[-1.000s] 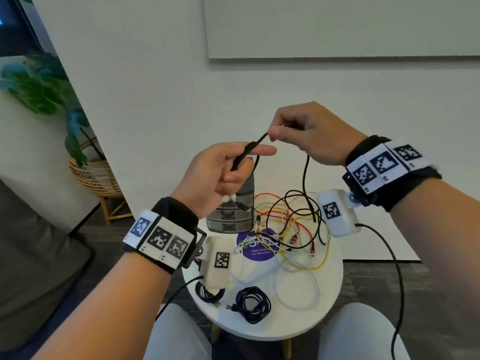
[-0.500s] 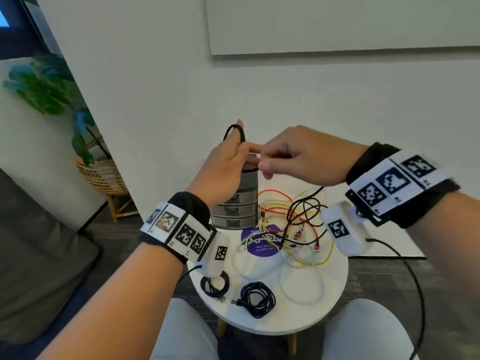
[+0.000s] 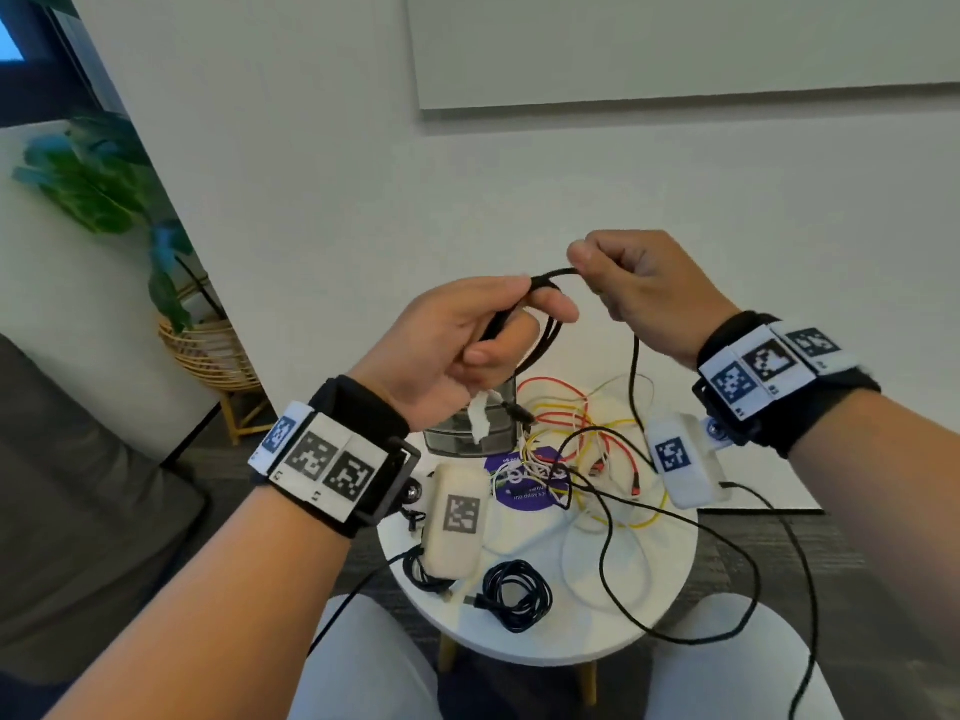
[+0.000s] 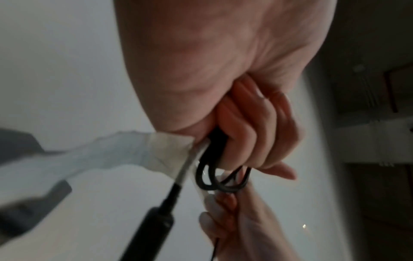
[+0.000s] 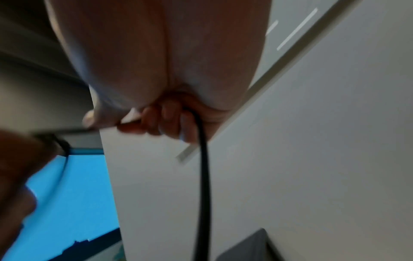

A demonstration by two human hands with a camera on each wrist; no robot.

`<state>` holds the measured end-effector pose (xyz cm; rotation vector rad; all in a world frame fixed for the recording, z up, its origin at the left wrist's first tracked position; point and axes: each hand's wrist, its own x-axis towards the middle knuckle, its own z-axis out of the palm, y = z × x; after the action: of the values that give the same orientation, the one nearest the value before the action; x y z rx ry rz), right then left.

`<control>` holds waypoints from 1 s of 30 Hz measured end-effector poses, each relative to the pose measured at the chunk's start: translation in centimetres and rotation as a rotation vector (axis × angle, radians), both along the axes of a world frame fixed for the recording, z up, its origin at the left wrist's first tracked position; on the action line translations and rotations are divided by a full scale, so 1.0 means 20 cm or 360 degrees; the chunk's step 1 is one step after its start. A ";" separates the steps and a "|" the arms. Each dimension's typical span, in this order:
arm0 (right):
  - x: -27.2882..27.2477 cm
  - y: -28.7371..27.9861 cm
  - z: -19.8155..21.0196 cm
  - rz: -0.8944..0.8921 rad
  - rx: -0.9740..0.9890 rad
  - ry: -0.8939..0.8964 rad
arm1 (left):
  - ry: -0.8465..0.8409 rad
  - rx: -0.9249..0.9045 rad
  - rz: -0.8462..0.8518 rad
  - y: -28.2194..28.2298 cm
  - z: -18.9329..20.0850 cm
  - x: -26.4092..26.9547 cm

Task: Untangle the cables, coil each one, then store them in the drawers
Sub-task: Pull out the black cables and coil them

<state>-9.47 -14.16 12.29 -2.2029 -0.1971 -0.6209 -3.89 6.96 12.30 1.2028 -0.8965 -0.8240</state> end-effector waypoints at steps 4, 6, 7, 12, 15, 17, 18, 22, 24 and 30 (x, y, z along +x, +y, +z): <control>-0.04 0.10 -0.16 0.0068 0.0282 0.0131 | 0.0208 -0.0322 0.0104 -0.04 0.00 -0.04; -0.07 0.15 -0.21 0.0141 0.0106 0.0212 | 0.0241 -0.0404 0.0254 -0.06 -0.02 -0.03; -0.08 0.17 -0.22 0.0156 -0.0025 0.0242 | 0.0244 -0.0401 0.0346 -0.06 -0.03 -0.03; -0.10 0.13 -0.16 0.0022 -0.0454 0.0354 | 0.0305 -0.0320 0.0569 -0.07 -0.06 -0.04; -0.04 -0.01 -0.10 -0.0321 -0.0508 0.0164 | 0.0317 -0.0242 0.0359 -0.05 -0.06 -0.06; 0.01 -0.08 -0.06 -0.0517 -0.0434 0.0047 | 0.0309 -0.0128 0.0189 -0.05 -0.07 -0.10; 0.03 -0.08 -0.05 -0.0564 -0.0383 0.0017 | 0.0311 -0.0067 0.0126 -0.06 -0.08 -0.12; 0.03 -0.05 -0.10 -0.0514 -0.0360 0.0217 | 0.0424 -0.0086 0.0053 -0.07 -0.08 -0.12; -0.01 -0.03 -0.17 -0.0349 -0.0463 0.0508 | 0.0474 -0.0217 0.0184 -0.07 -0.07 -0.08; -0.17 0.14 -0.17 0.0280 -0.0697 0.0799 | 0.0165 -0.0337 0.0782 -0.09 -0.11 -0.01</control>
<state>-12.78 -11.31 8.92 -2.6439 -0.2773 0.0963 -4.08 5.23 10.07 1.1169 -0.5514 -0.3798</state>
